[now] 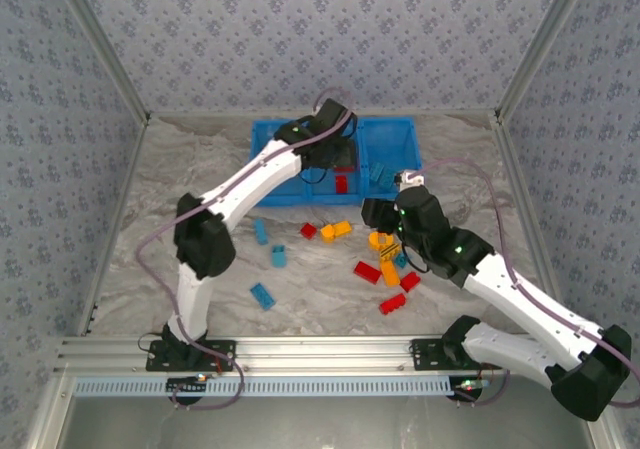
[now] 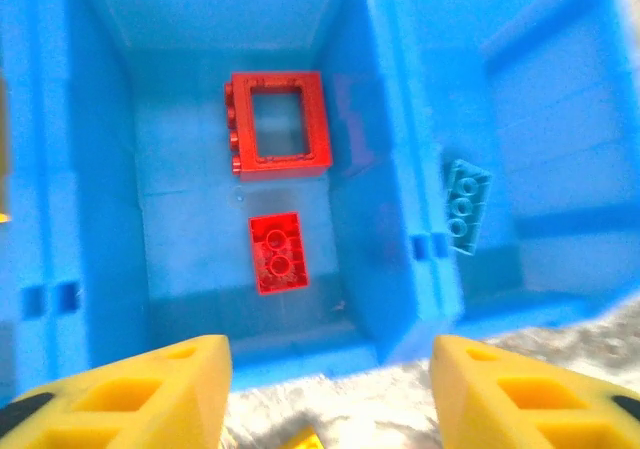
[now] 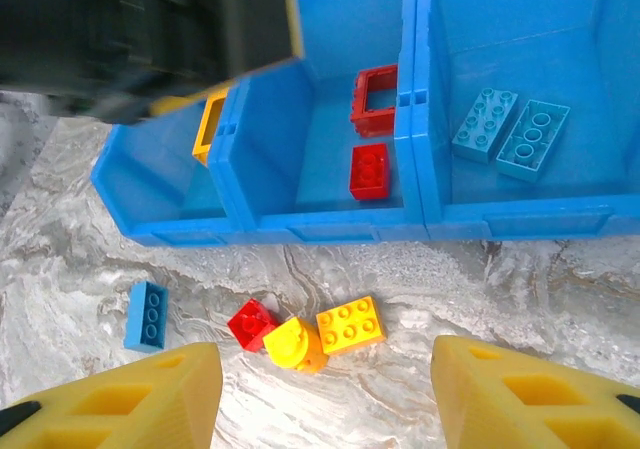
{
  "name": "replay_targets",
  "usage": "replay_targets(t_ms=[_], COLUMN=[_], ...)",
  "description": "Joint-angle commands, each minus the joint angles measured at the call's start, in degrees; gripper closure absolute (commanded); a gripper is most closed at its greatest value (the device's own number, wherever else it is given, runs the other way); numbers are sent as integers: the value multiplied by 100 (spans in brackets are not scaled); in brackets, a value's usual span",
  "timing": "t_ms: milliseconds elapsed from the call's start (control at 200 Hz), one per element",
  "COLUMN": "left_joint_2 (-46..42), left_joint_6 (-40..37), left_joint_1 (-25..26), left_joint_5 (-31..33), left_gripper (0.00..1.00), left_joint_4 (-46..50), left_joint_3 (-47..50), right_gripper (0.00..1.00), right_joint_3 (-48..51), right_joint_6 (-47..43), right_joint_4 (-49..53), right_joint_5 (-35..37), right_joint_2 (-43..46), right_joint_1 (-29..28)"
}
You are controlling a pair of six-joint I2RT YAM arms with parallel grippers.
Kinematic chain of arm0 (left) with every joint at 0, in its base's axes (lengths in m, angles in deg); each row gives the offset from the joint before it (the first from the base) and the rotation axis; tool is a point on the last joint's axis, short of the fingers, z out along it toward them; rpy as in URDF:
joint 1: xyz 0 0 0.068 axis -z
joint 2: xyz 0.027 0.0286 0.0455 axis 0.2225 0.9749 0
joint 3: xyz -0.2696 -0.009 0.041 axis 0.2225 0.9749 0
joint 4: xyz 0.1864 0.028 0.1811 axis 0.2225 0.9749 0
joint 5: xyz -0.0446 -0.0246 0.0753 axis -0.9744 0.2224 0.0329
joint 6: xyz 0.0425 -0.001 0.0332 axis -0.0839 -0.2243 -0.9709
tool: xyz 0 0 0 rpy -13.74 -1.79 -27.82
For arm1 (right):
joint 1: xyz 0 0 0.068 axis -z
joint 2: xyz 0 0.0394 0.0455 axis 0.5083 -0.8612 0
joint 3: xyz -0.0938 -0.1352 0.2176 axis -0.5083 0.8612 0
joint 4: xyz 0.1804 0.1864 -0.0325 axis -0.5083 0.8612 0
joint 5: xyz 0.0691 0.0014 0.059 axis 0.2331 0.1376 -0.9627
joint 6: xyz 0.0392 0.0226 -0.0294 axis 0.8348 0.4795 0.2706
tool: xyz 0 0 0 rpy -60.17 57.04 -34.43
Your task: Sort the legos into containers by color
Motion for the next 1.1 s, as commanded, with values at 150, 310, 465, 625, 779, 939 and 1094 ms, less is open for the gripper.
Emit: replay_targets(t_ms=[150, 310, 465, 625, 779, 939, 1094], left_joint_2=[-2789, -4564, -6291, -8191, -9288, -9533, -9456], left_joint_6=[67, 325, 956, 1348, 1626, 1652, 1558], left_joint_1=[274, 514, 728, 773, 769, 773, 772], left_joint_5=[432, 576, 1212, 1599, 1583, 1525, 1483], left_gripper=[35, 31, 29, 24, 21, 21, 21], left_joint_4=[-576, -726, 154, 812, 1386, 1643, 1580], left_joint_3=[2495, 4292, 5482, 6442, 6843, 6833, 6787], right_gripper=[40, 39, 29, 23, 18, 18, 25], right_joint_3=[-616, -605, -924, -1944, -2953, -3552, -4025], right_joint_6=[-328, -68, 659, 1298, 1908, 2368, 2382], right_joint_4=[673, 285, -145, -145, 428, 942, 1248], right_joint_5=[-51, 140, 95, -323, -282, -201, -281], right_joint_2=[-448, -1237, -2394, -4095, -5267, -6015, -6523], right_joint_1=[-771, -1711, -2258, -2506, -2522, -2399, -2297])
